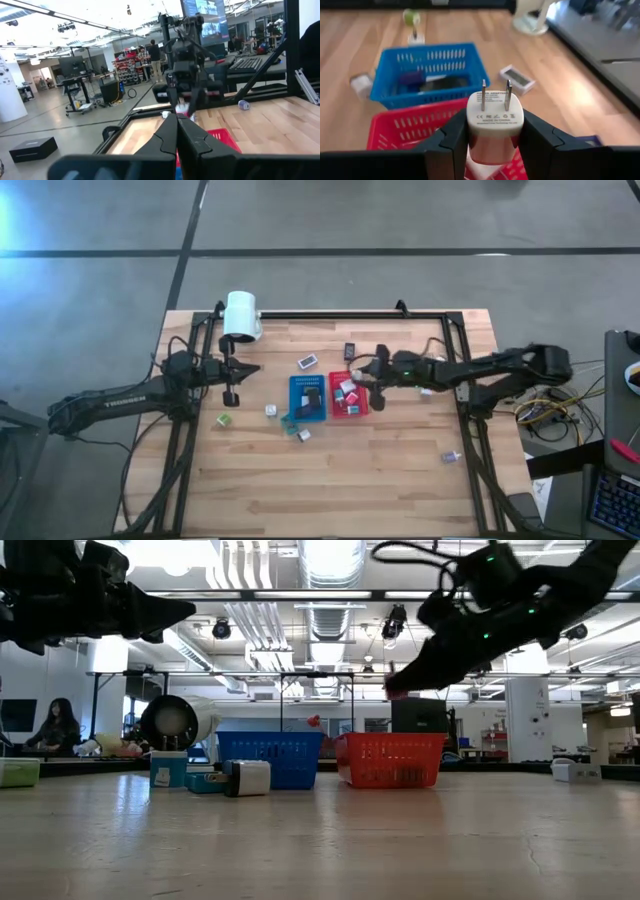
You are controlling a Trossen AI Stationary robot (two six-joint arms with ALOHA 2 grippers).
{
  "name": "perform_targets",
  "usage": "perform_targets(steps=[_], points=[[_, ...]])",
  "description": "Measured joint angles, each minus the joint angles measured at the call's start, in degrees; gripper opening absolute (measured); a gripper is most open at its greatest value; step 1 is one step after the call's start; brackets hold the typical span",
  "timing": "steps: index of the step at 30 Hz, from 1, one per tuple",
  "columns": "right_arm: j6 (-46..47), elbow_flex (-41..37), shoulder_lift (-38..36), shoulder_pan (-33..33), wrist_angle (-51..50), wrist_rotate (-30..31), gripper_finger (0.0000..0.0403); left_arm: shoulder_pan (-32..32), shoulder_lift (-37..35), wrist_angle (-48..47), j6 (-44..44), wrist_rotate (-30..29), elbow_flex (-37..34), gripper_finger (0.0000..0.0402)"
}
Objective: Pick & Place Office items
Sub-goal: Put the pink adaptor into the red bin
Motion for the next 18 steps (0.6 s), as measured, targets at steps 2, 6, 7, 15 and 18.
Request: perform_targets(steps=[2, 6, 7, 15, 18], points=[[-0.3, 2.3, 3.6, 0.4, -1.1, -0.2, 0.0128, 0.0, 0.0, 0.0, 0.0, 0.0, 0.0, 0.0005], [-0.7, 7.3, 9.2, 1.1, -6.3, -0.3, 0.0128, 0.0, 0.0, 0.0, 0.0, 0.0, 0.0, 0.0005], [-1.0, 8.4, 10.3, 1.2, -8.1, -0.3, 0.0128, 0.0, 0.0, 0.0, -0.1, 0.0, 0.0, 0.0005], [-2.1, 13.3, 16.4, 1.6, -12.7, 0.1, 0.0128, 0.0, 0.0, 0.0, -0.1, 0.0, 0.0, 0.0005], [-1.9, 13.6, 17.2, 1.6, -13.3, -0.4, 0.0128, 0.0, 0.0, 0.1, 0.1, 0.0, 0.0, 0.0005]])
